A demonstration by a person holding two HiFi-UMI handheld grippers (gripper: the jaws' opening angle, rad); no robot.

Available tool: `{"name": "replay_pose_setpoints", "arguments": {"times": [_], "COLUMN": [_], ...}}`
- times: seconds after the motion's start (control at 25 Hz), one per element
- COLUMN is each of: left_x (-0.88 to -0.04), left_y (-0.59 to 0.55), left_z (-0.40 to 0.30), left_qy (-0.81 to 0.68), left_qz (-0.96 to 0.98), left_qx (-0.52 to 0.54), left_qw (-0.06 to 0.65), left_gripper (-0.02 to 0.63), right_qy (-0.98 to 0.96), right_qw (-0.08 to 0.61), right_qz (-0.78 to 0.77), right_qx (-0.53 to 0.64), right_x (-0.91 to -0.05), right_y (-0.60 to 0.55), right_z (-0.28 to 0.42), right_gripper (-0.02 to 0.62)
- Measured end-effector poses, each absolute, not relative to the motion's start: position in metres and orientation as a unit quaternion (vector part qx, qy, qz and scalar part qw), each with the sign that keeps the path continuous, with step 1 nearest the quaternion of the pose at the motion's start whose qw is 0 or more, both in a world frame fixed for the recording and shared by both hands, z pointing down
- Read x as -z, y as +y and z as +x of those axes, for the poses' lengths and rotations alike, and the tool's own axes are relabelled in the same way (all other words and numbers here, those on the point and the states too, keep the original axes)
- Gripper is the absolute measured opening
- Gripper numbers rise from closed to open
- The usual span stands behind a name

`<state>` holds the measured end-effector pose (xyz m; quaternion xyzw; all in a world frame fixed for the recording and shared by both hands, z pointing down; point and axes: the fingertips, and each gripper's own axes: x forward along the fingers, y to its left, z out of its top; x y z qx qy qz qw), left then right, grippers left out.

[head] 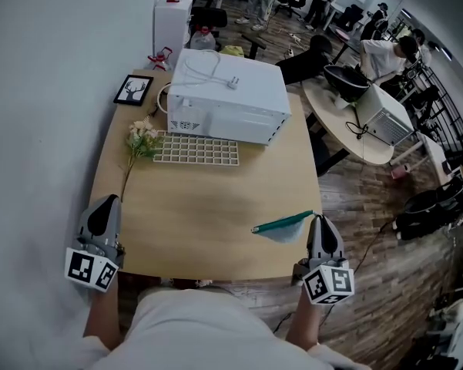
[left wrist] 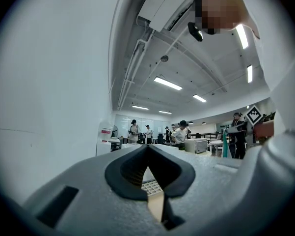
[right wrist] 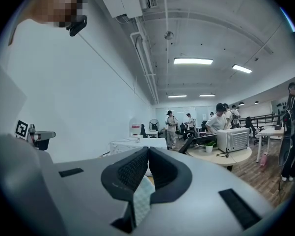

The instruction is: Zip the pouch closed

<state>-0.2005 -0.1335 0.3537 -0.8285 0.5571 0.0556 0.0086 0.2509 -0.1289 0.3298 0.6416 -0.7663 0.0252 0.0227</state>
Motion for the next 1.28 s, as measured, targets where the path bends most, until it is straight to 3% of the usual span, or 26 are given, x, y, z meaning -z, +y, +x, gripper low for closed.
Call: {"name": "replay_pose_setpoints", "arguments": {"times": [1.28], "left_x": [-0.363], "left_y": [-0.131], "left_z": [-0.147], "left_qy": [0.541], "left_qz": [-0.839], "left_qx": [-0.057], "left_qw": [0.001], "left_gripper": [0.014], "right_qy": [-0.795], "right_qw": [0.023], "right_qz": [0.606], "right_qx": [0.011], "right_x": [-0.312], "right_y": [-0.126], "right_z": [0.251], "right_gripper": [0.008]}}
